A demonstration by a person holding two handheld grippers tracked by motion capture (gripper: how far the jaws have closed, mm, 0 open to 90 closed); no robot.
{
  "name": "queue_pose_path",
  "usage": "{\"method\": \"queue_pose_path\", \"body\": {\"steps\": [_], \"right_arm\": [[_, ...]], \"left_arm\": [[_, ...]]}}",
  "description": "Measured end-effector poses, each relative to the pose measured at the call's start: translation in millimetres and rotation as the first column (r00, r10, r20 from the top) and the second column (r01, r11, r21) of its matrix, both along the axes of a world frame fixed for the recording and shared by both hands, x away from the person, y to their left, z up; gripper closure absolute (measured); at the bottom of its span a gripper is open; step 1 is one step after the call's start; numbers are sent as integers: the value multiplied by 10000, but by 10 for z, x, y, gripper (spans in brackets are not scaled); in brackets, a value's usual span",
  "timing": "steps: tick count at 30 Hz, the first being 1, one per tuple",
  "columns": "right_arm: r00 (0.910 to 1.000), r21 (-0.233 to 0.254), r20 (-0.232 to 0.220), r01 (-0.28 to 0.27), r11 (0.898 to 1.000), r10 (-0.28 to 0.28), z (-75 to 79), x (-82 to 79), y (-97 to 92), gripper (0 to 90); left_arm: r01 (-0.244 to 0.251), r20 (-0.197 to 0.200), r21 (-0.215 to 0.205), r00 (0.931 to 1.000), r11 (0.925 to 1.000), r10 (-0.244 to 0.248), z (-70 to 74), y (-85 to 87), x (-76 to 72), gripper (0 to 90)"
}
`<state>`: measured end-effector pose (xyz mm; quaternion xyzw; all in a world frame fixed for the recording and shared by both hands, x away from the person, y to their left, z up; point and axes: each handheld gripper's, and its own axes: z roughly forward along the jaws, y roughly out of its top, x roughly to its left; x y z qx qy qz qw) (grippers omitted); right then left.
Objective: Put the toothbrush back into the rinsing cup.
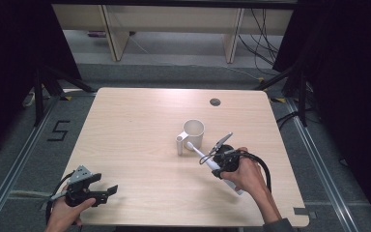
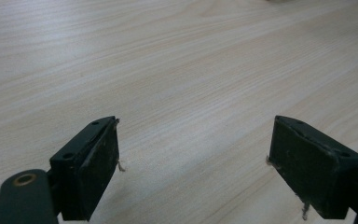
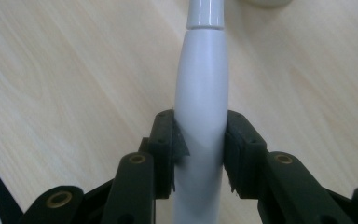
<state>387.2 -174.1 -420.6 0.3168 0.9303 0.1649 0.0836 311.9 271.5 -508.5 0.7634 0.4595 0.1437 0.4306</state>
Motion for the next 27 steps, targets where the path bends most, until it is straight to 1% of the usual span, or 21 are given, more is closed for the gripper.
{"method": "queue_pose_path", "body": {"steps": [1,2,4,5,6,8,9,10,12,13,14,17,18,19,20,21,22,23,24,26,27], "right_arm": [[9998,160,165,-144,9998,141,13,12,-15,671],[9989,451,466,77,9990,-98,65,9,-37,671],[9979,642,607,166,9978,-205,94,6,-47,671],[9970,1014,702,239,9946,-311,114,7,-47,671],[9955,1142,855,311,9930,-410,136,8,-59,671],[9934,1457,1045,312,9888,-467,173,24,-83,671],[9899,1534,1341,251,9879,-459,194,35,-101,671],[9890,1700,1371,320,9849,-558,215,39,-108,671],[9801,2110,1823,394,9767,-789,241,48,-120,671],[9787,2201,1852,465,9744,-886,274,57,-133,671],[9732,2416,2080,456,9693,-976,283,67,-139,671],[9611,2928,2453,515,9548,-1270,323,111,-165,670],[9532,3180,2674,513,9467,-1414,316,128,-159,671],[9506,3338,2648,674,9402,-1621,340,152,-176,671],[9506,3338,2648,674,9402,-1621,340,152,-176,671],[9405,3720,2723,919,9237,-2032,348,168,-179,671],[9346,3858,2979,682,9200,-1942,351,193,-191,671],[9346,3858,2979,682,9200,-1942,351,193,-191,671],[9248,4039,3179,675,9123,-2091,354,210,-196,671],[9117,4504,3297,764,8896,-2452,380,250,-202,671],[9068,4648,3362,751,8822,-2543,388,261,-197,671]], "left_arm": [[246,-86,419,9997,9988,-242,12,34,3,153],[248,-90,429,9997,9988,-245,13,35,3,153],[198,-78,386,9998,9991,-195,9,30,4,153],[96,-43,175,9999,9998,-95,3,13,2,153],[39,-22,90,10000,10000,-39,0,5,2,153],[24,-18,85,10000,10000,-24,-2,2,1,153],[30,-26,91,10000,10000,-30,-2,3,1,153],[29,-25,94,10000,10000,-29,-1,3,0,153],[212,-71,380,9998,9991,-210,7,29,3,153],[216,-85,378,9997,9991,-213,7,28,3,153],[21,-21,74,10000,10000,-20,-4,2,1,153],[32,-40,84,10000,10000,-32,-4,2,1,153],[30,-41,85,10000,10000,-30,-4,2,1,153],[33,-37,88,10000,10000,-32,-4,3,1,153],[33,-41,89,10000,10000,-33,-3,4,2,153],[13,-41,81,10000,10000,-13,-5,3,3,153],[13,-46,82,10000,10000,-13,-6,4,3,153],[40,-56,95,10000,9999,-39,-6,5,3,153],[41,-56,84,10000,10000,-41,-7,4,3,153],[34,-39,58,10000,10000,-34,-7,0,2,153],[198,-90,316,9998,9993,-196,1,23,5,153]]}}
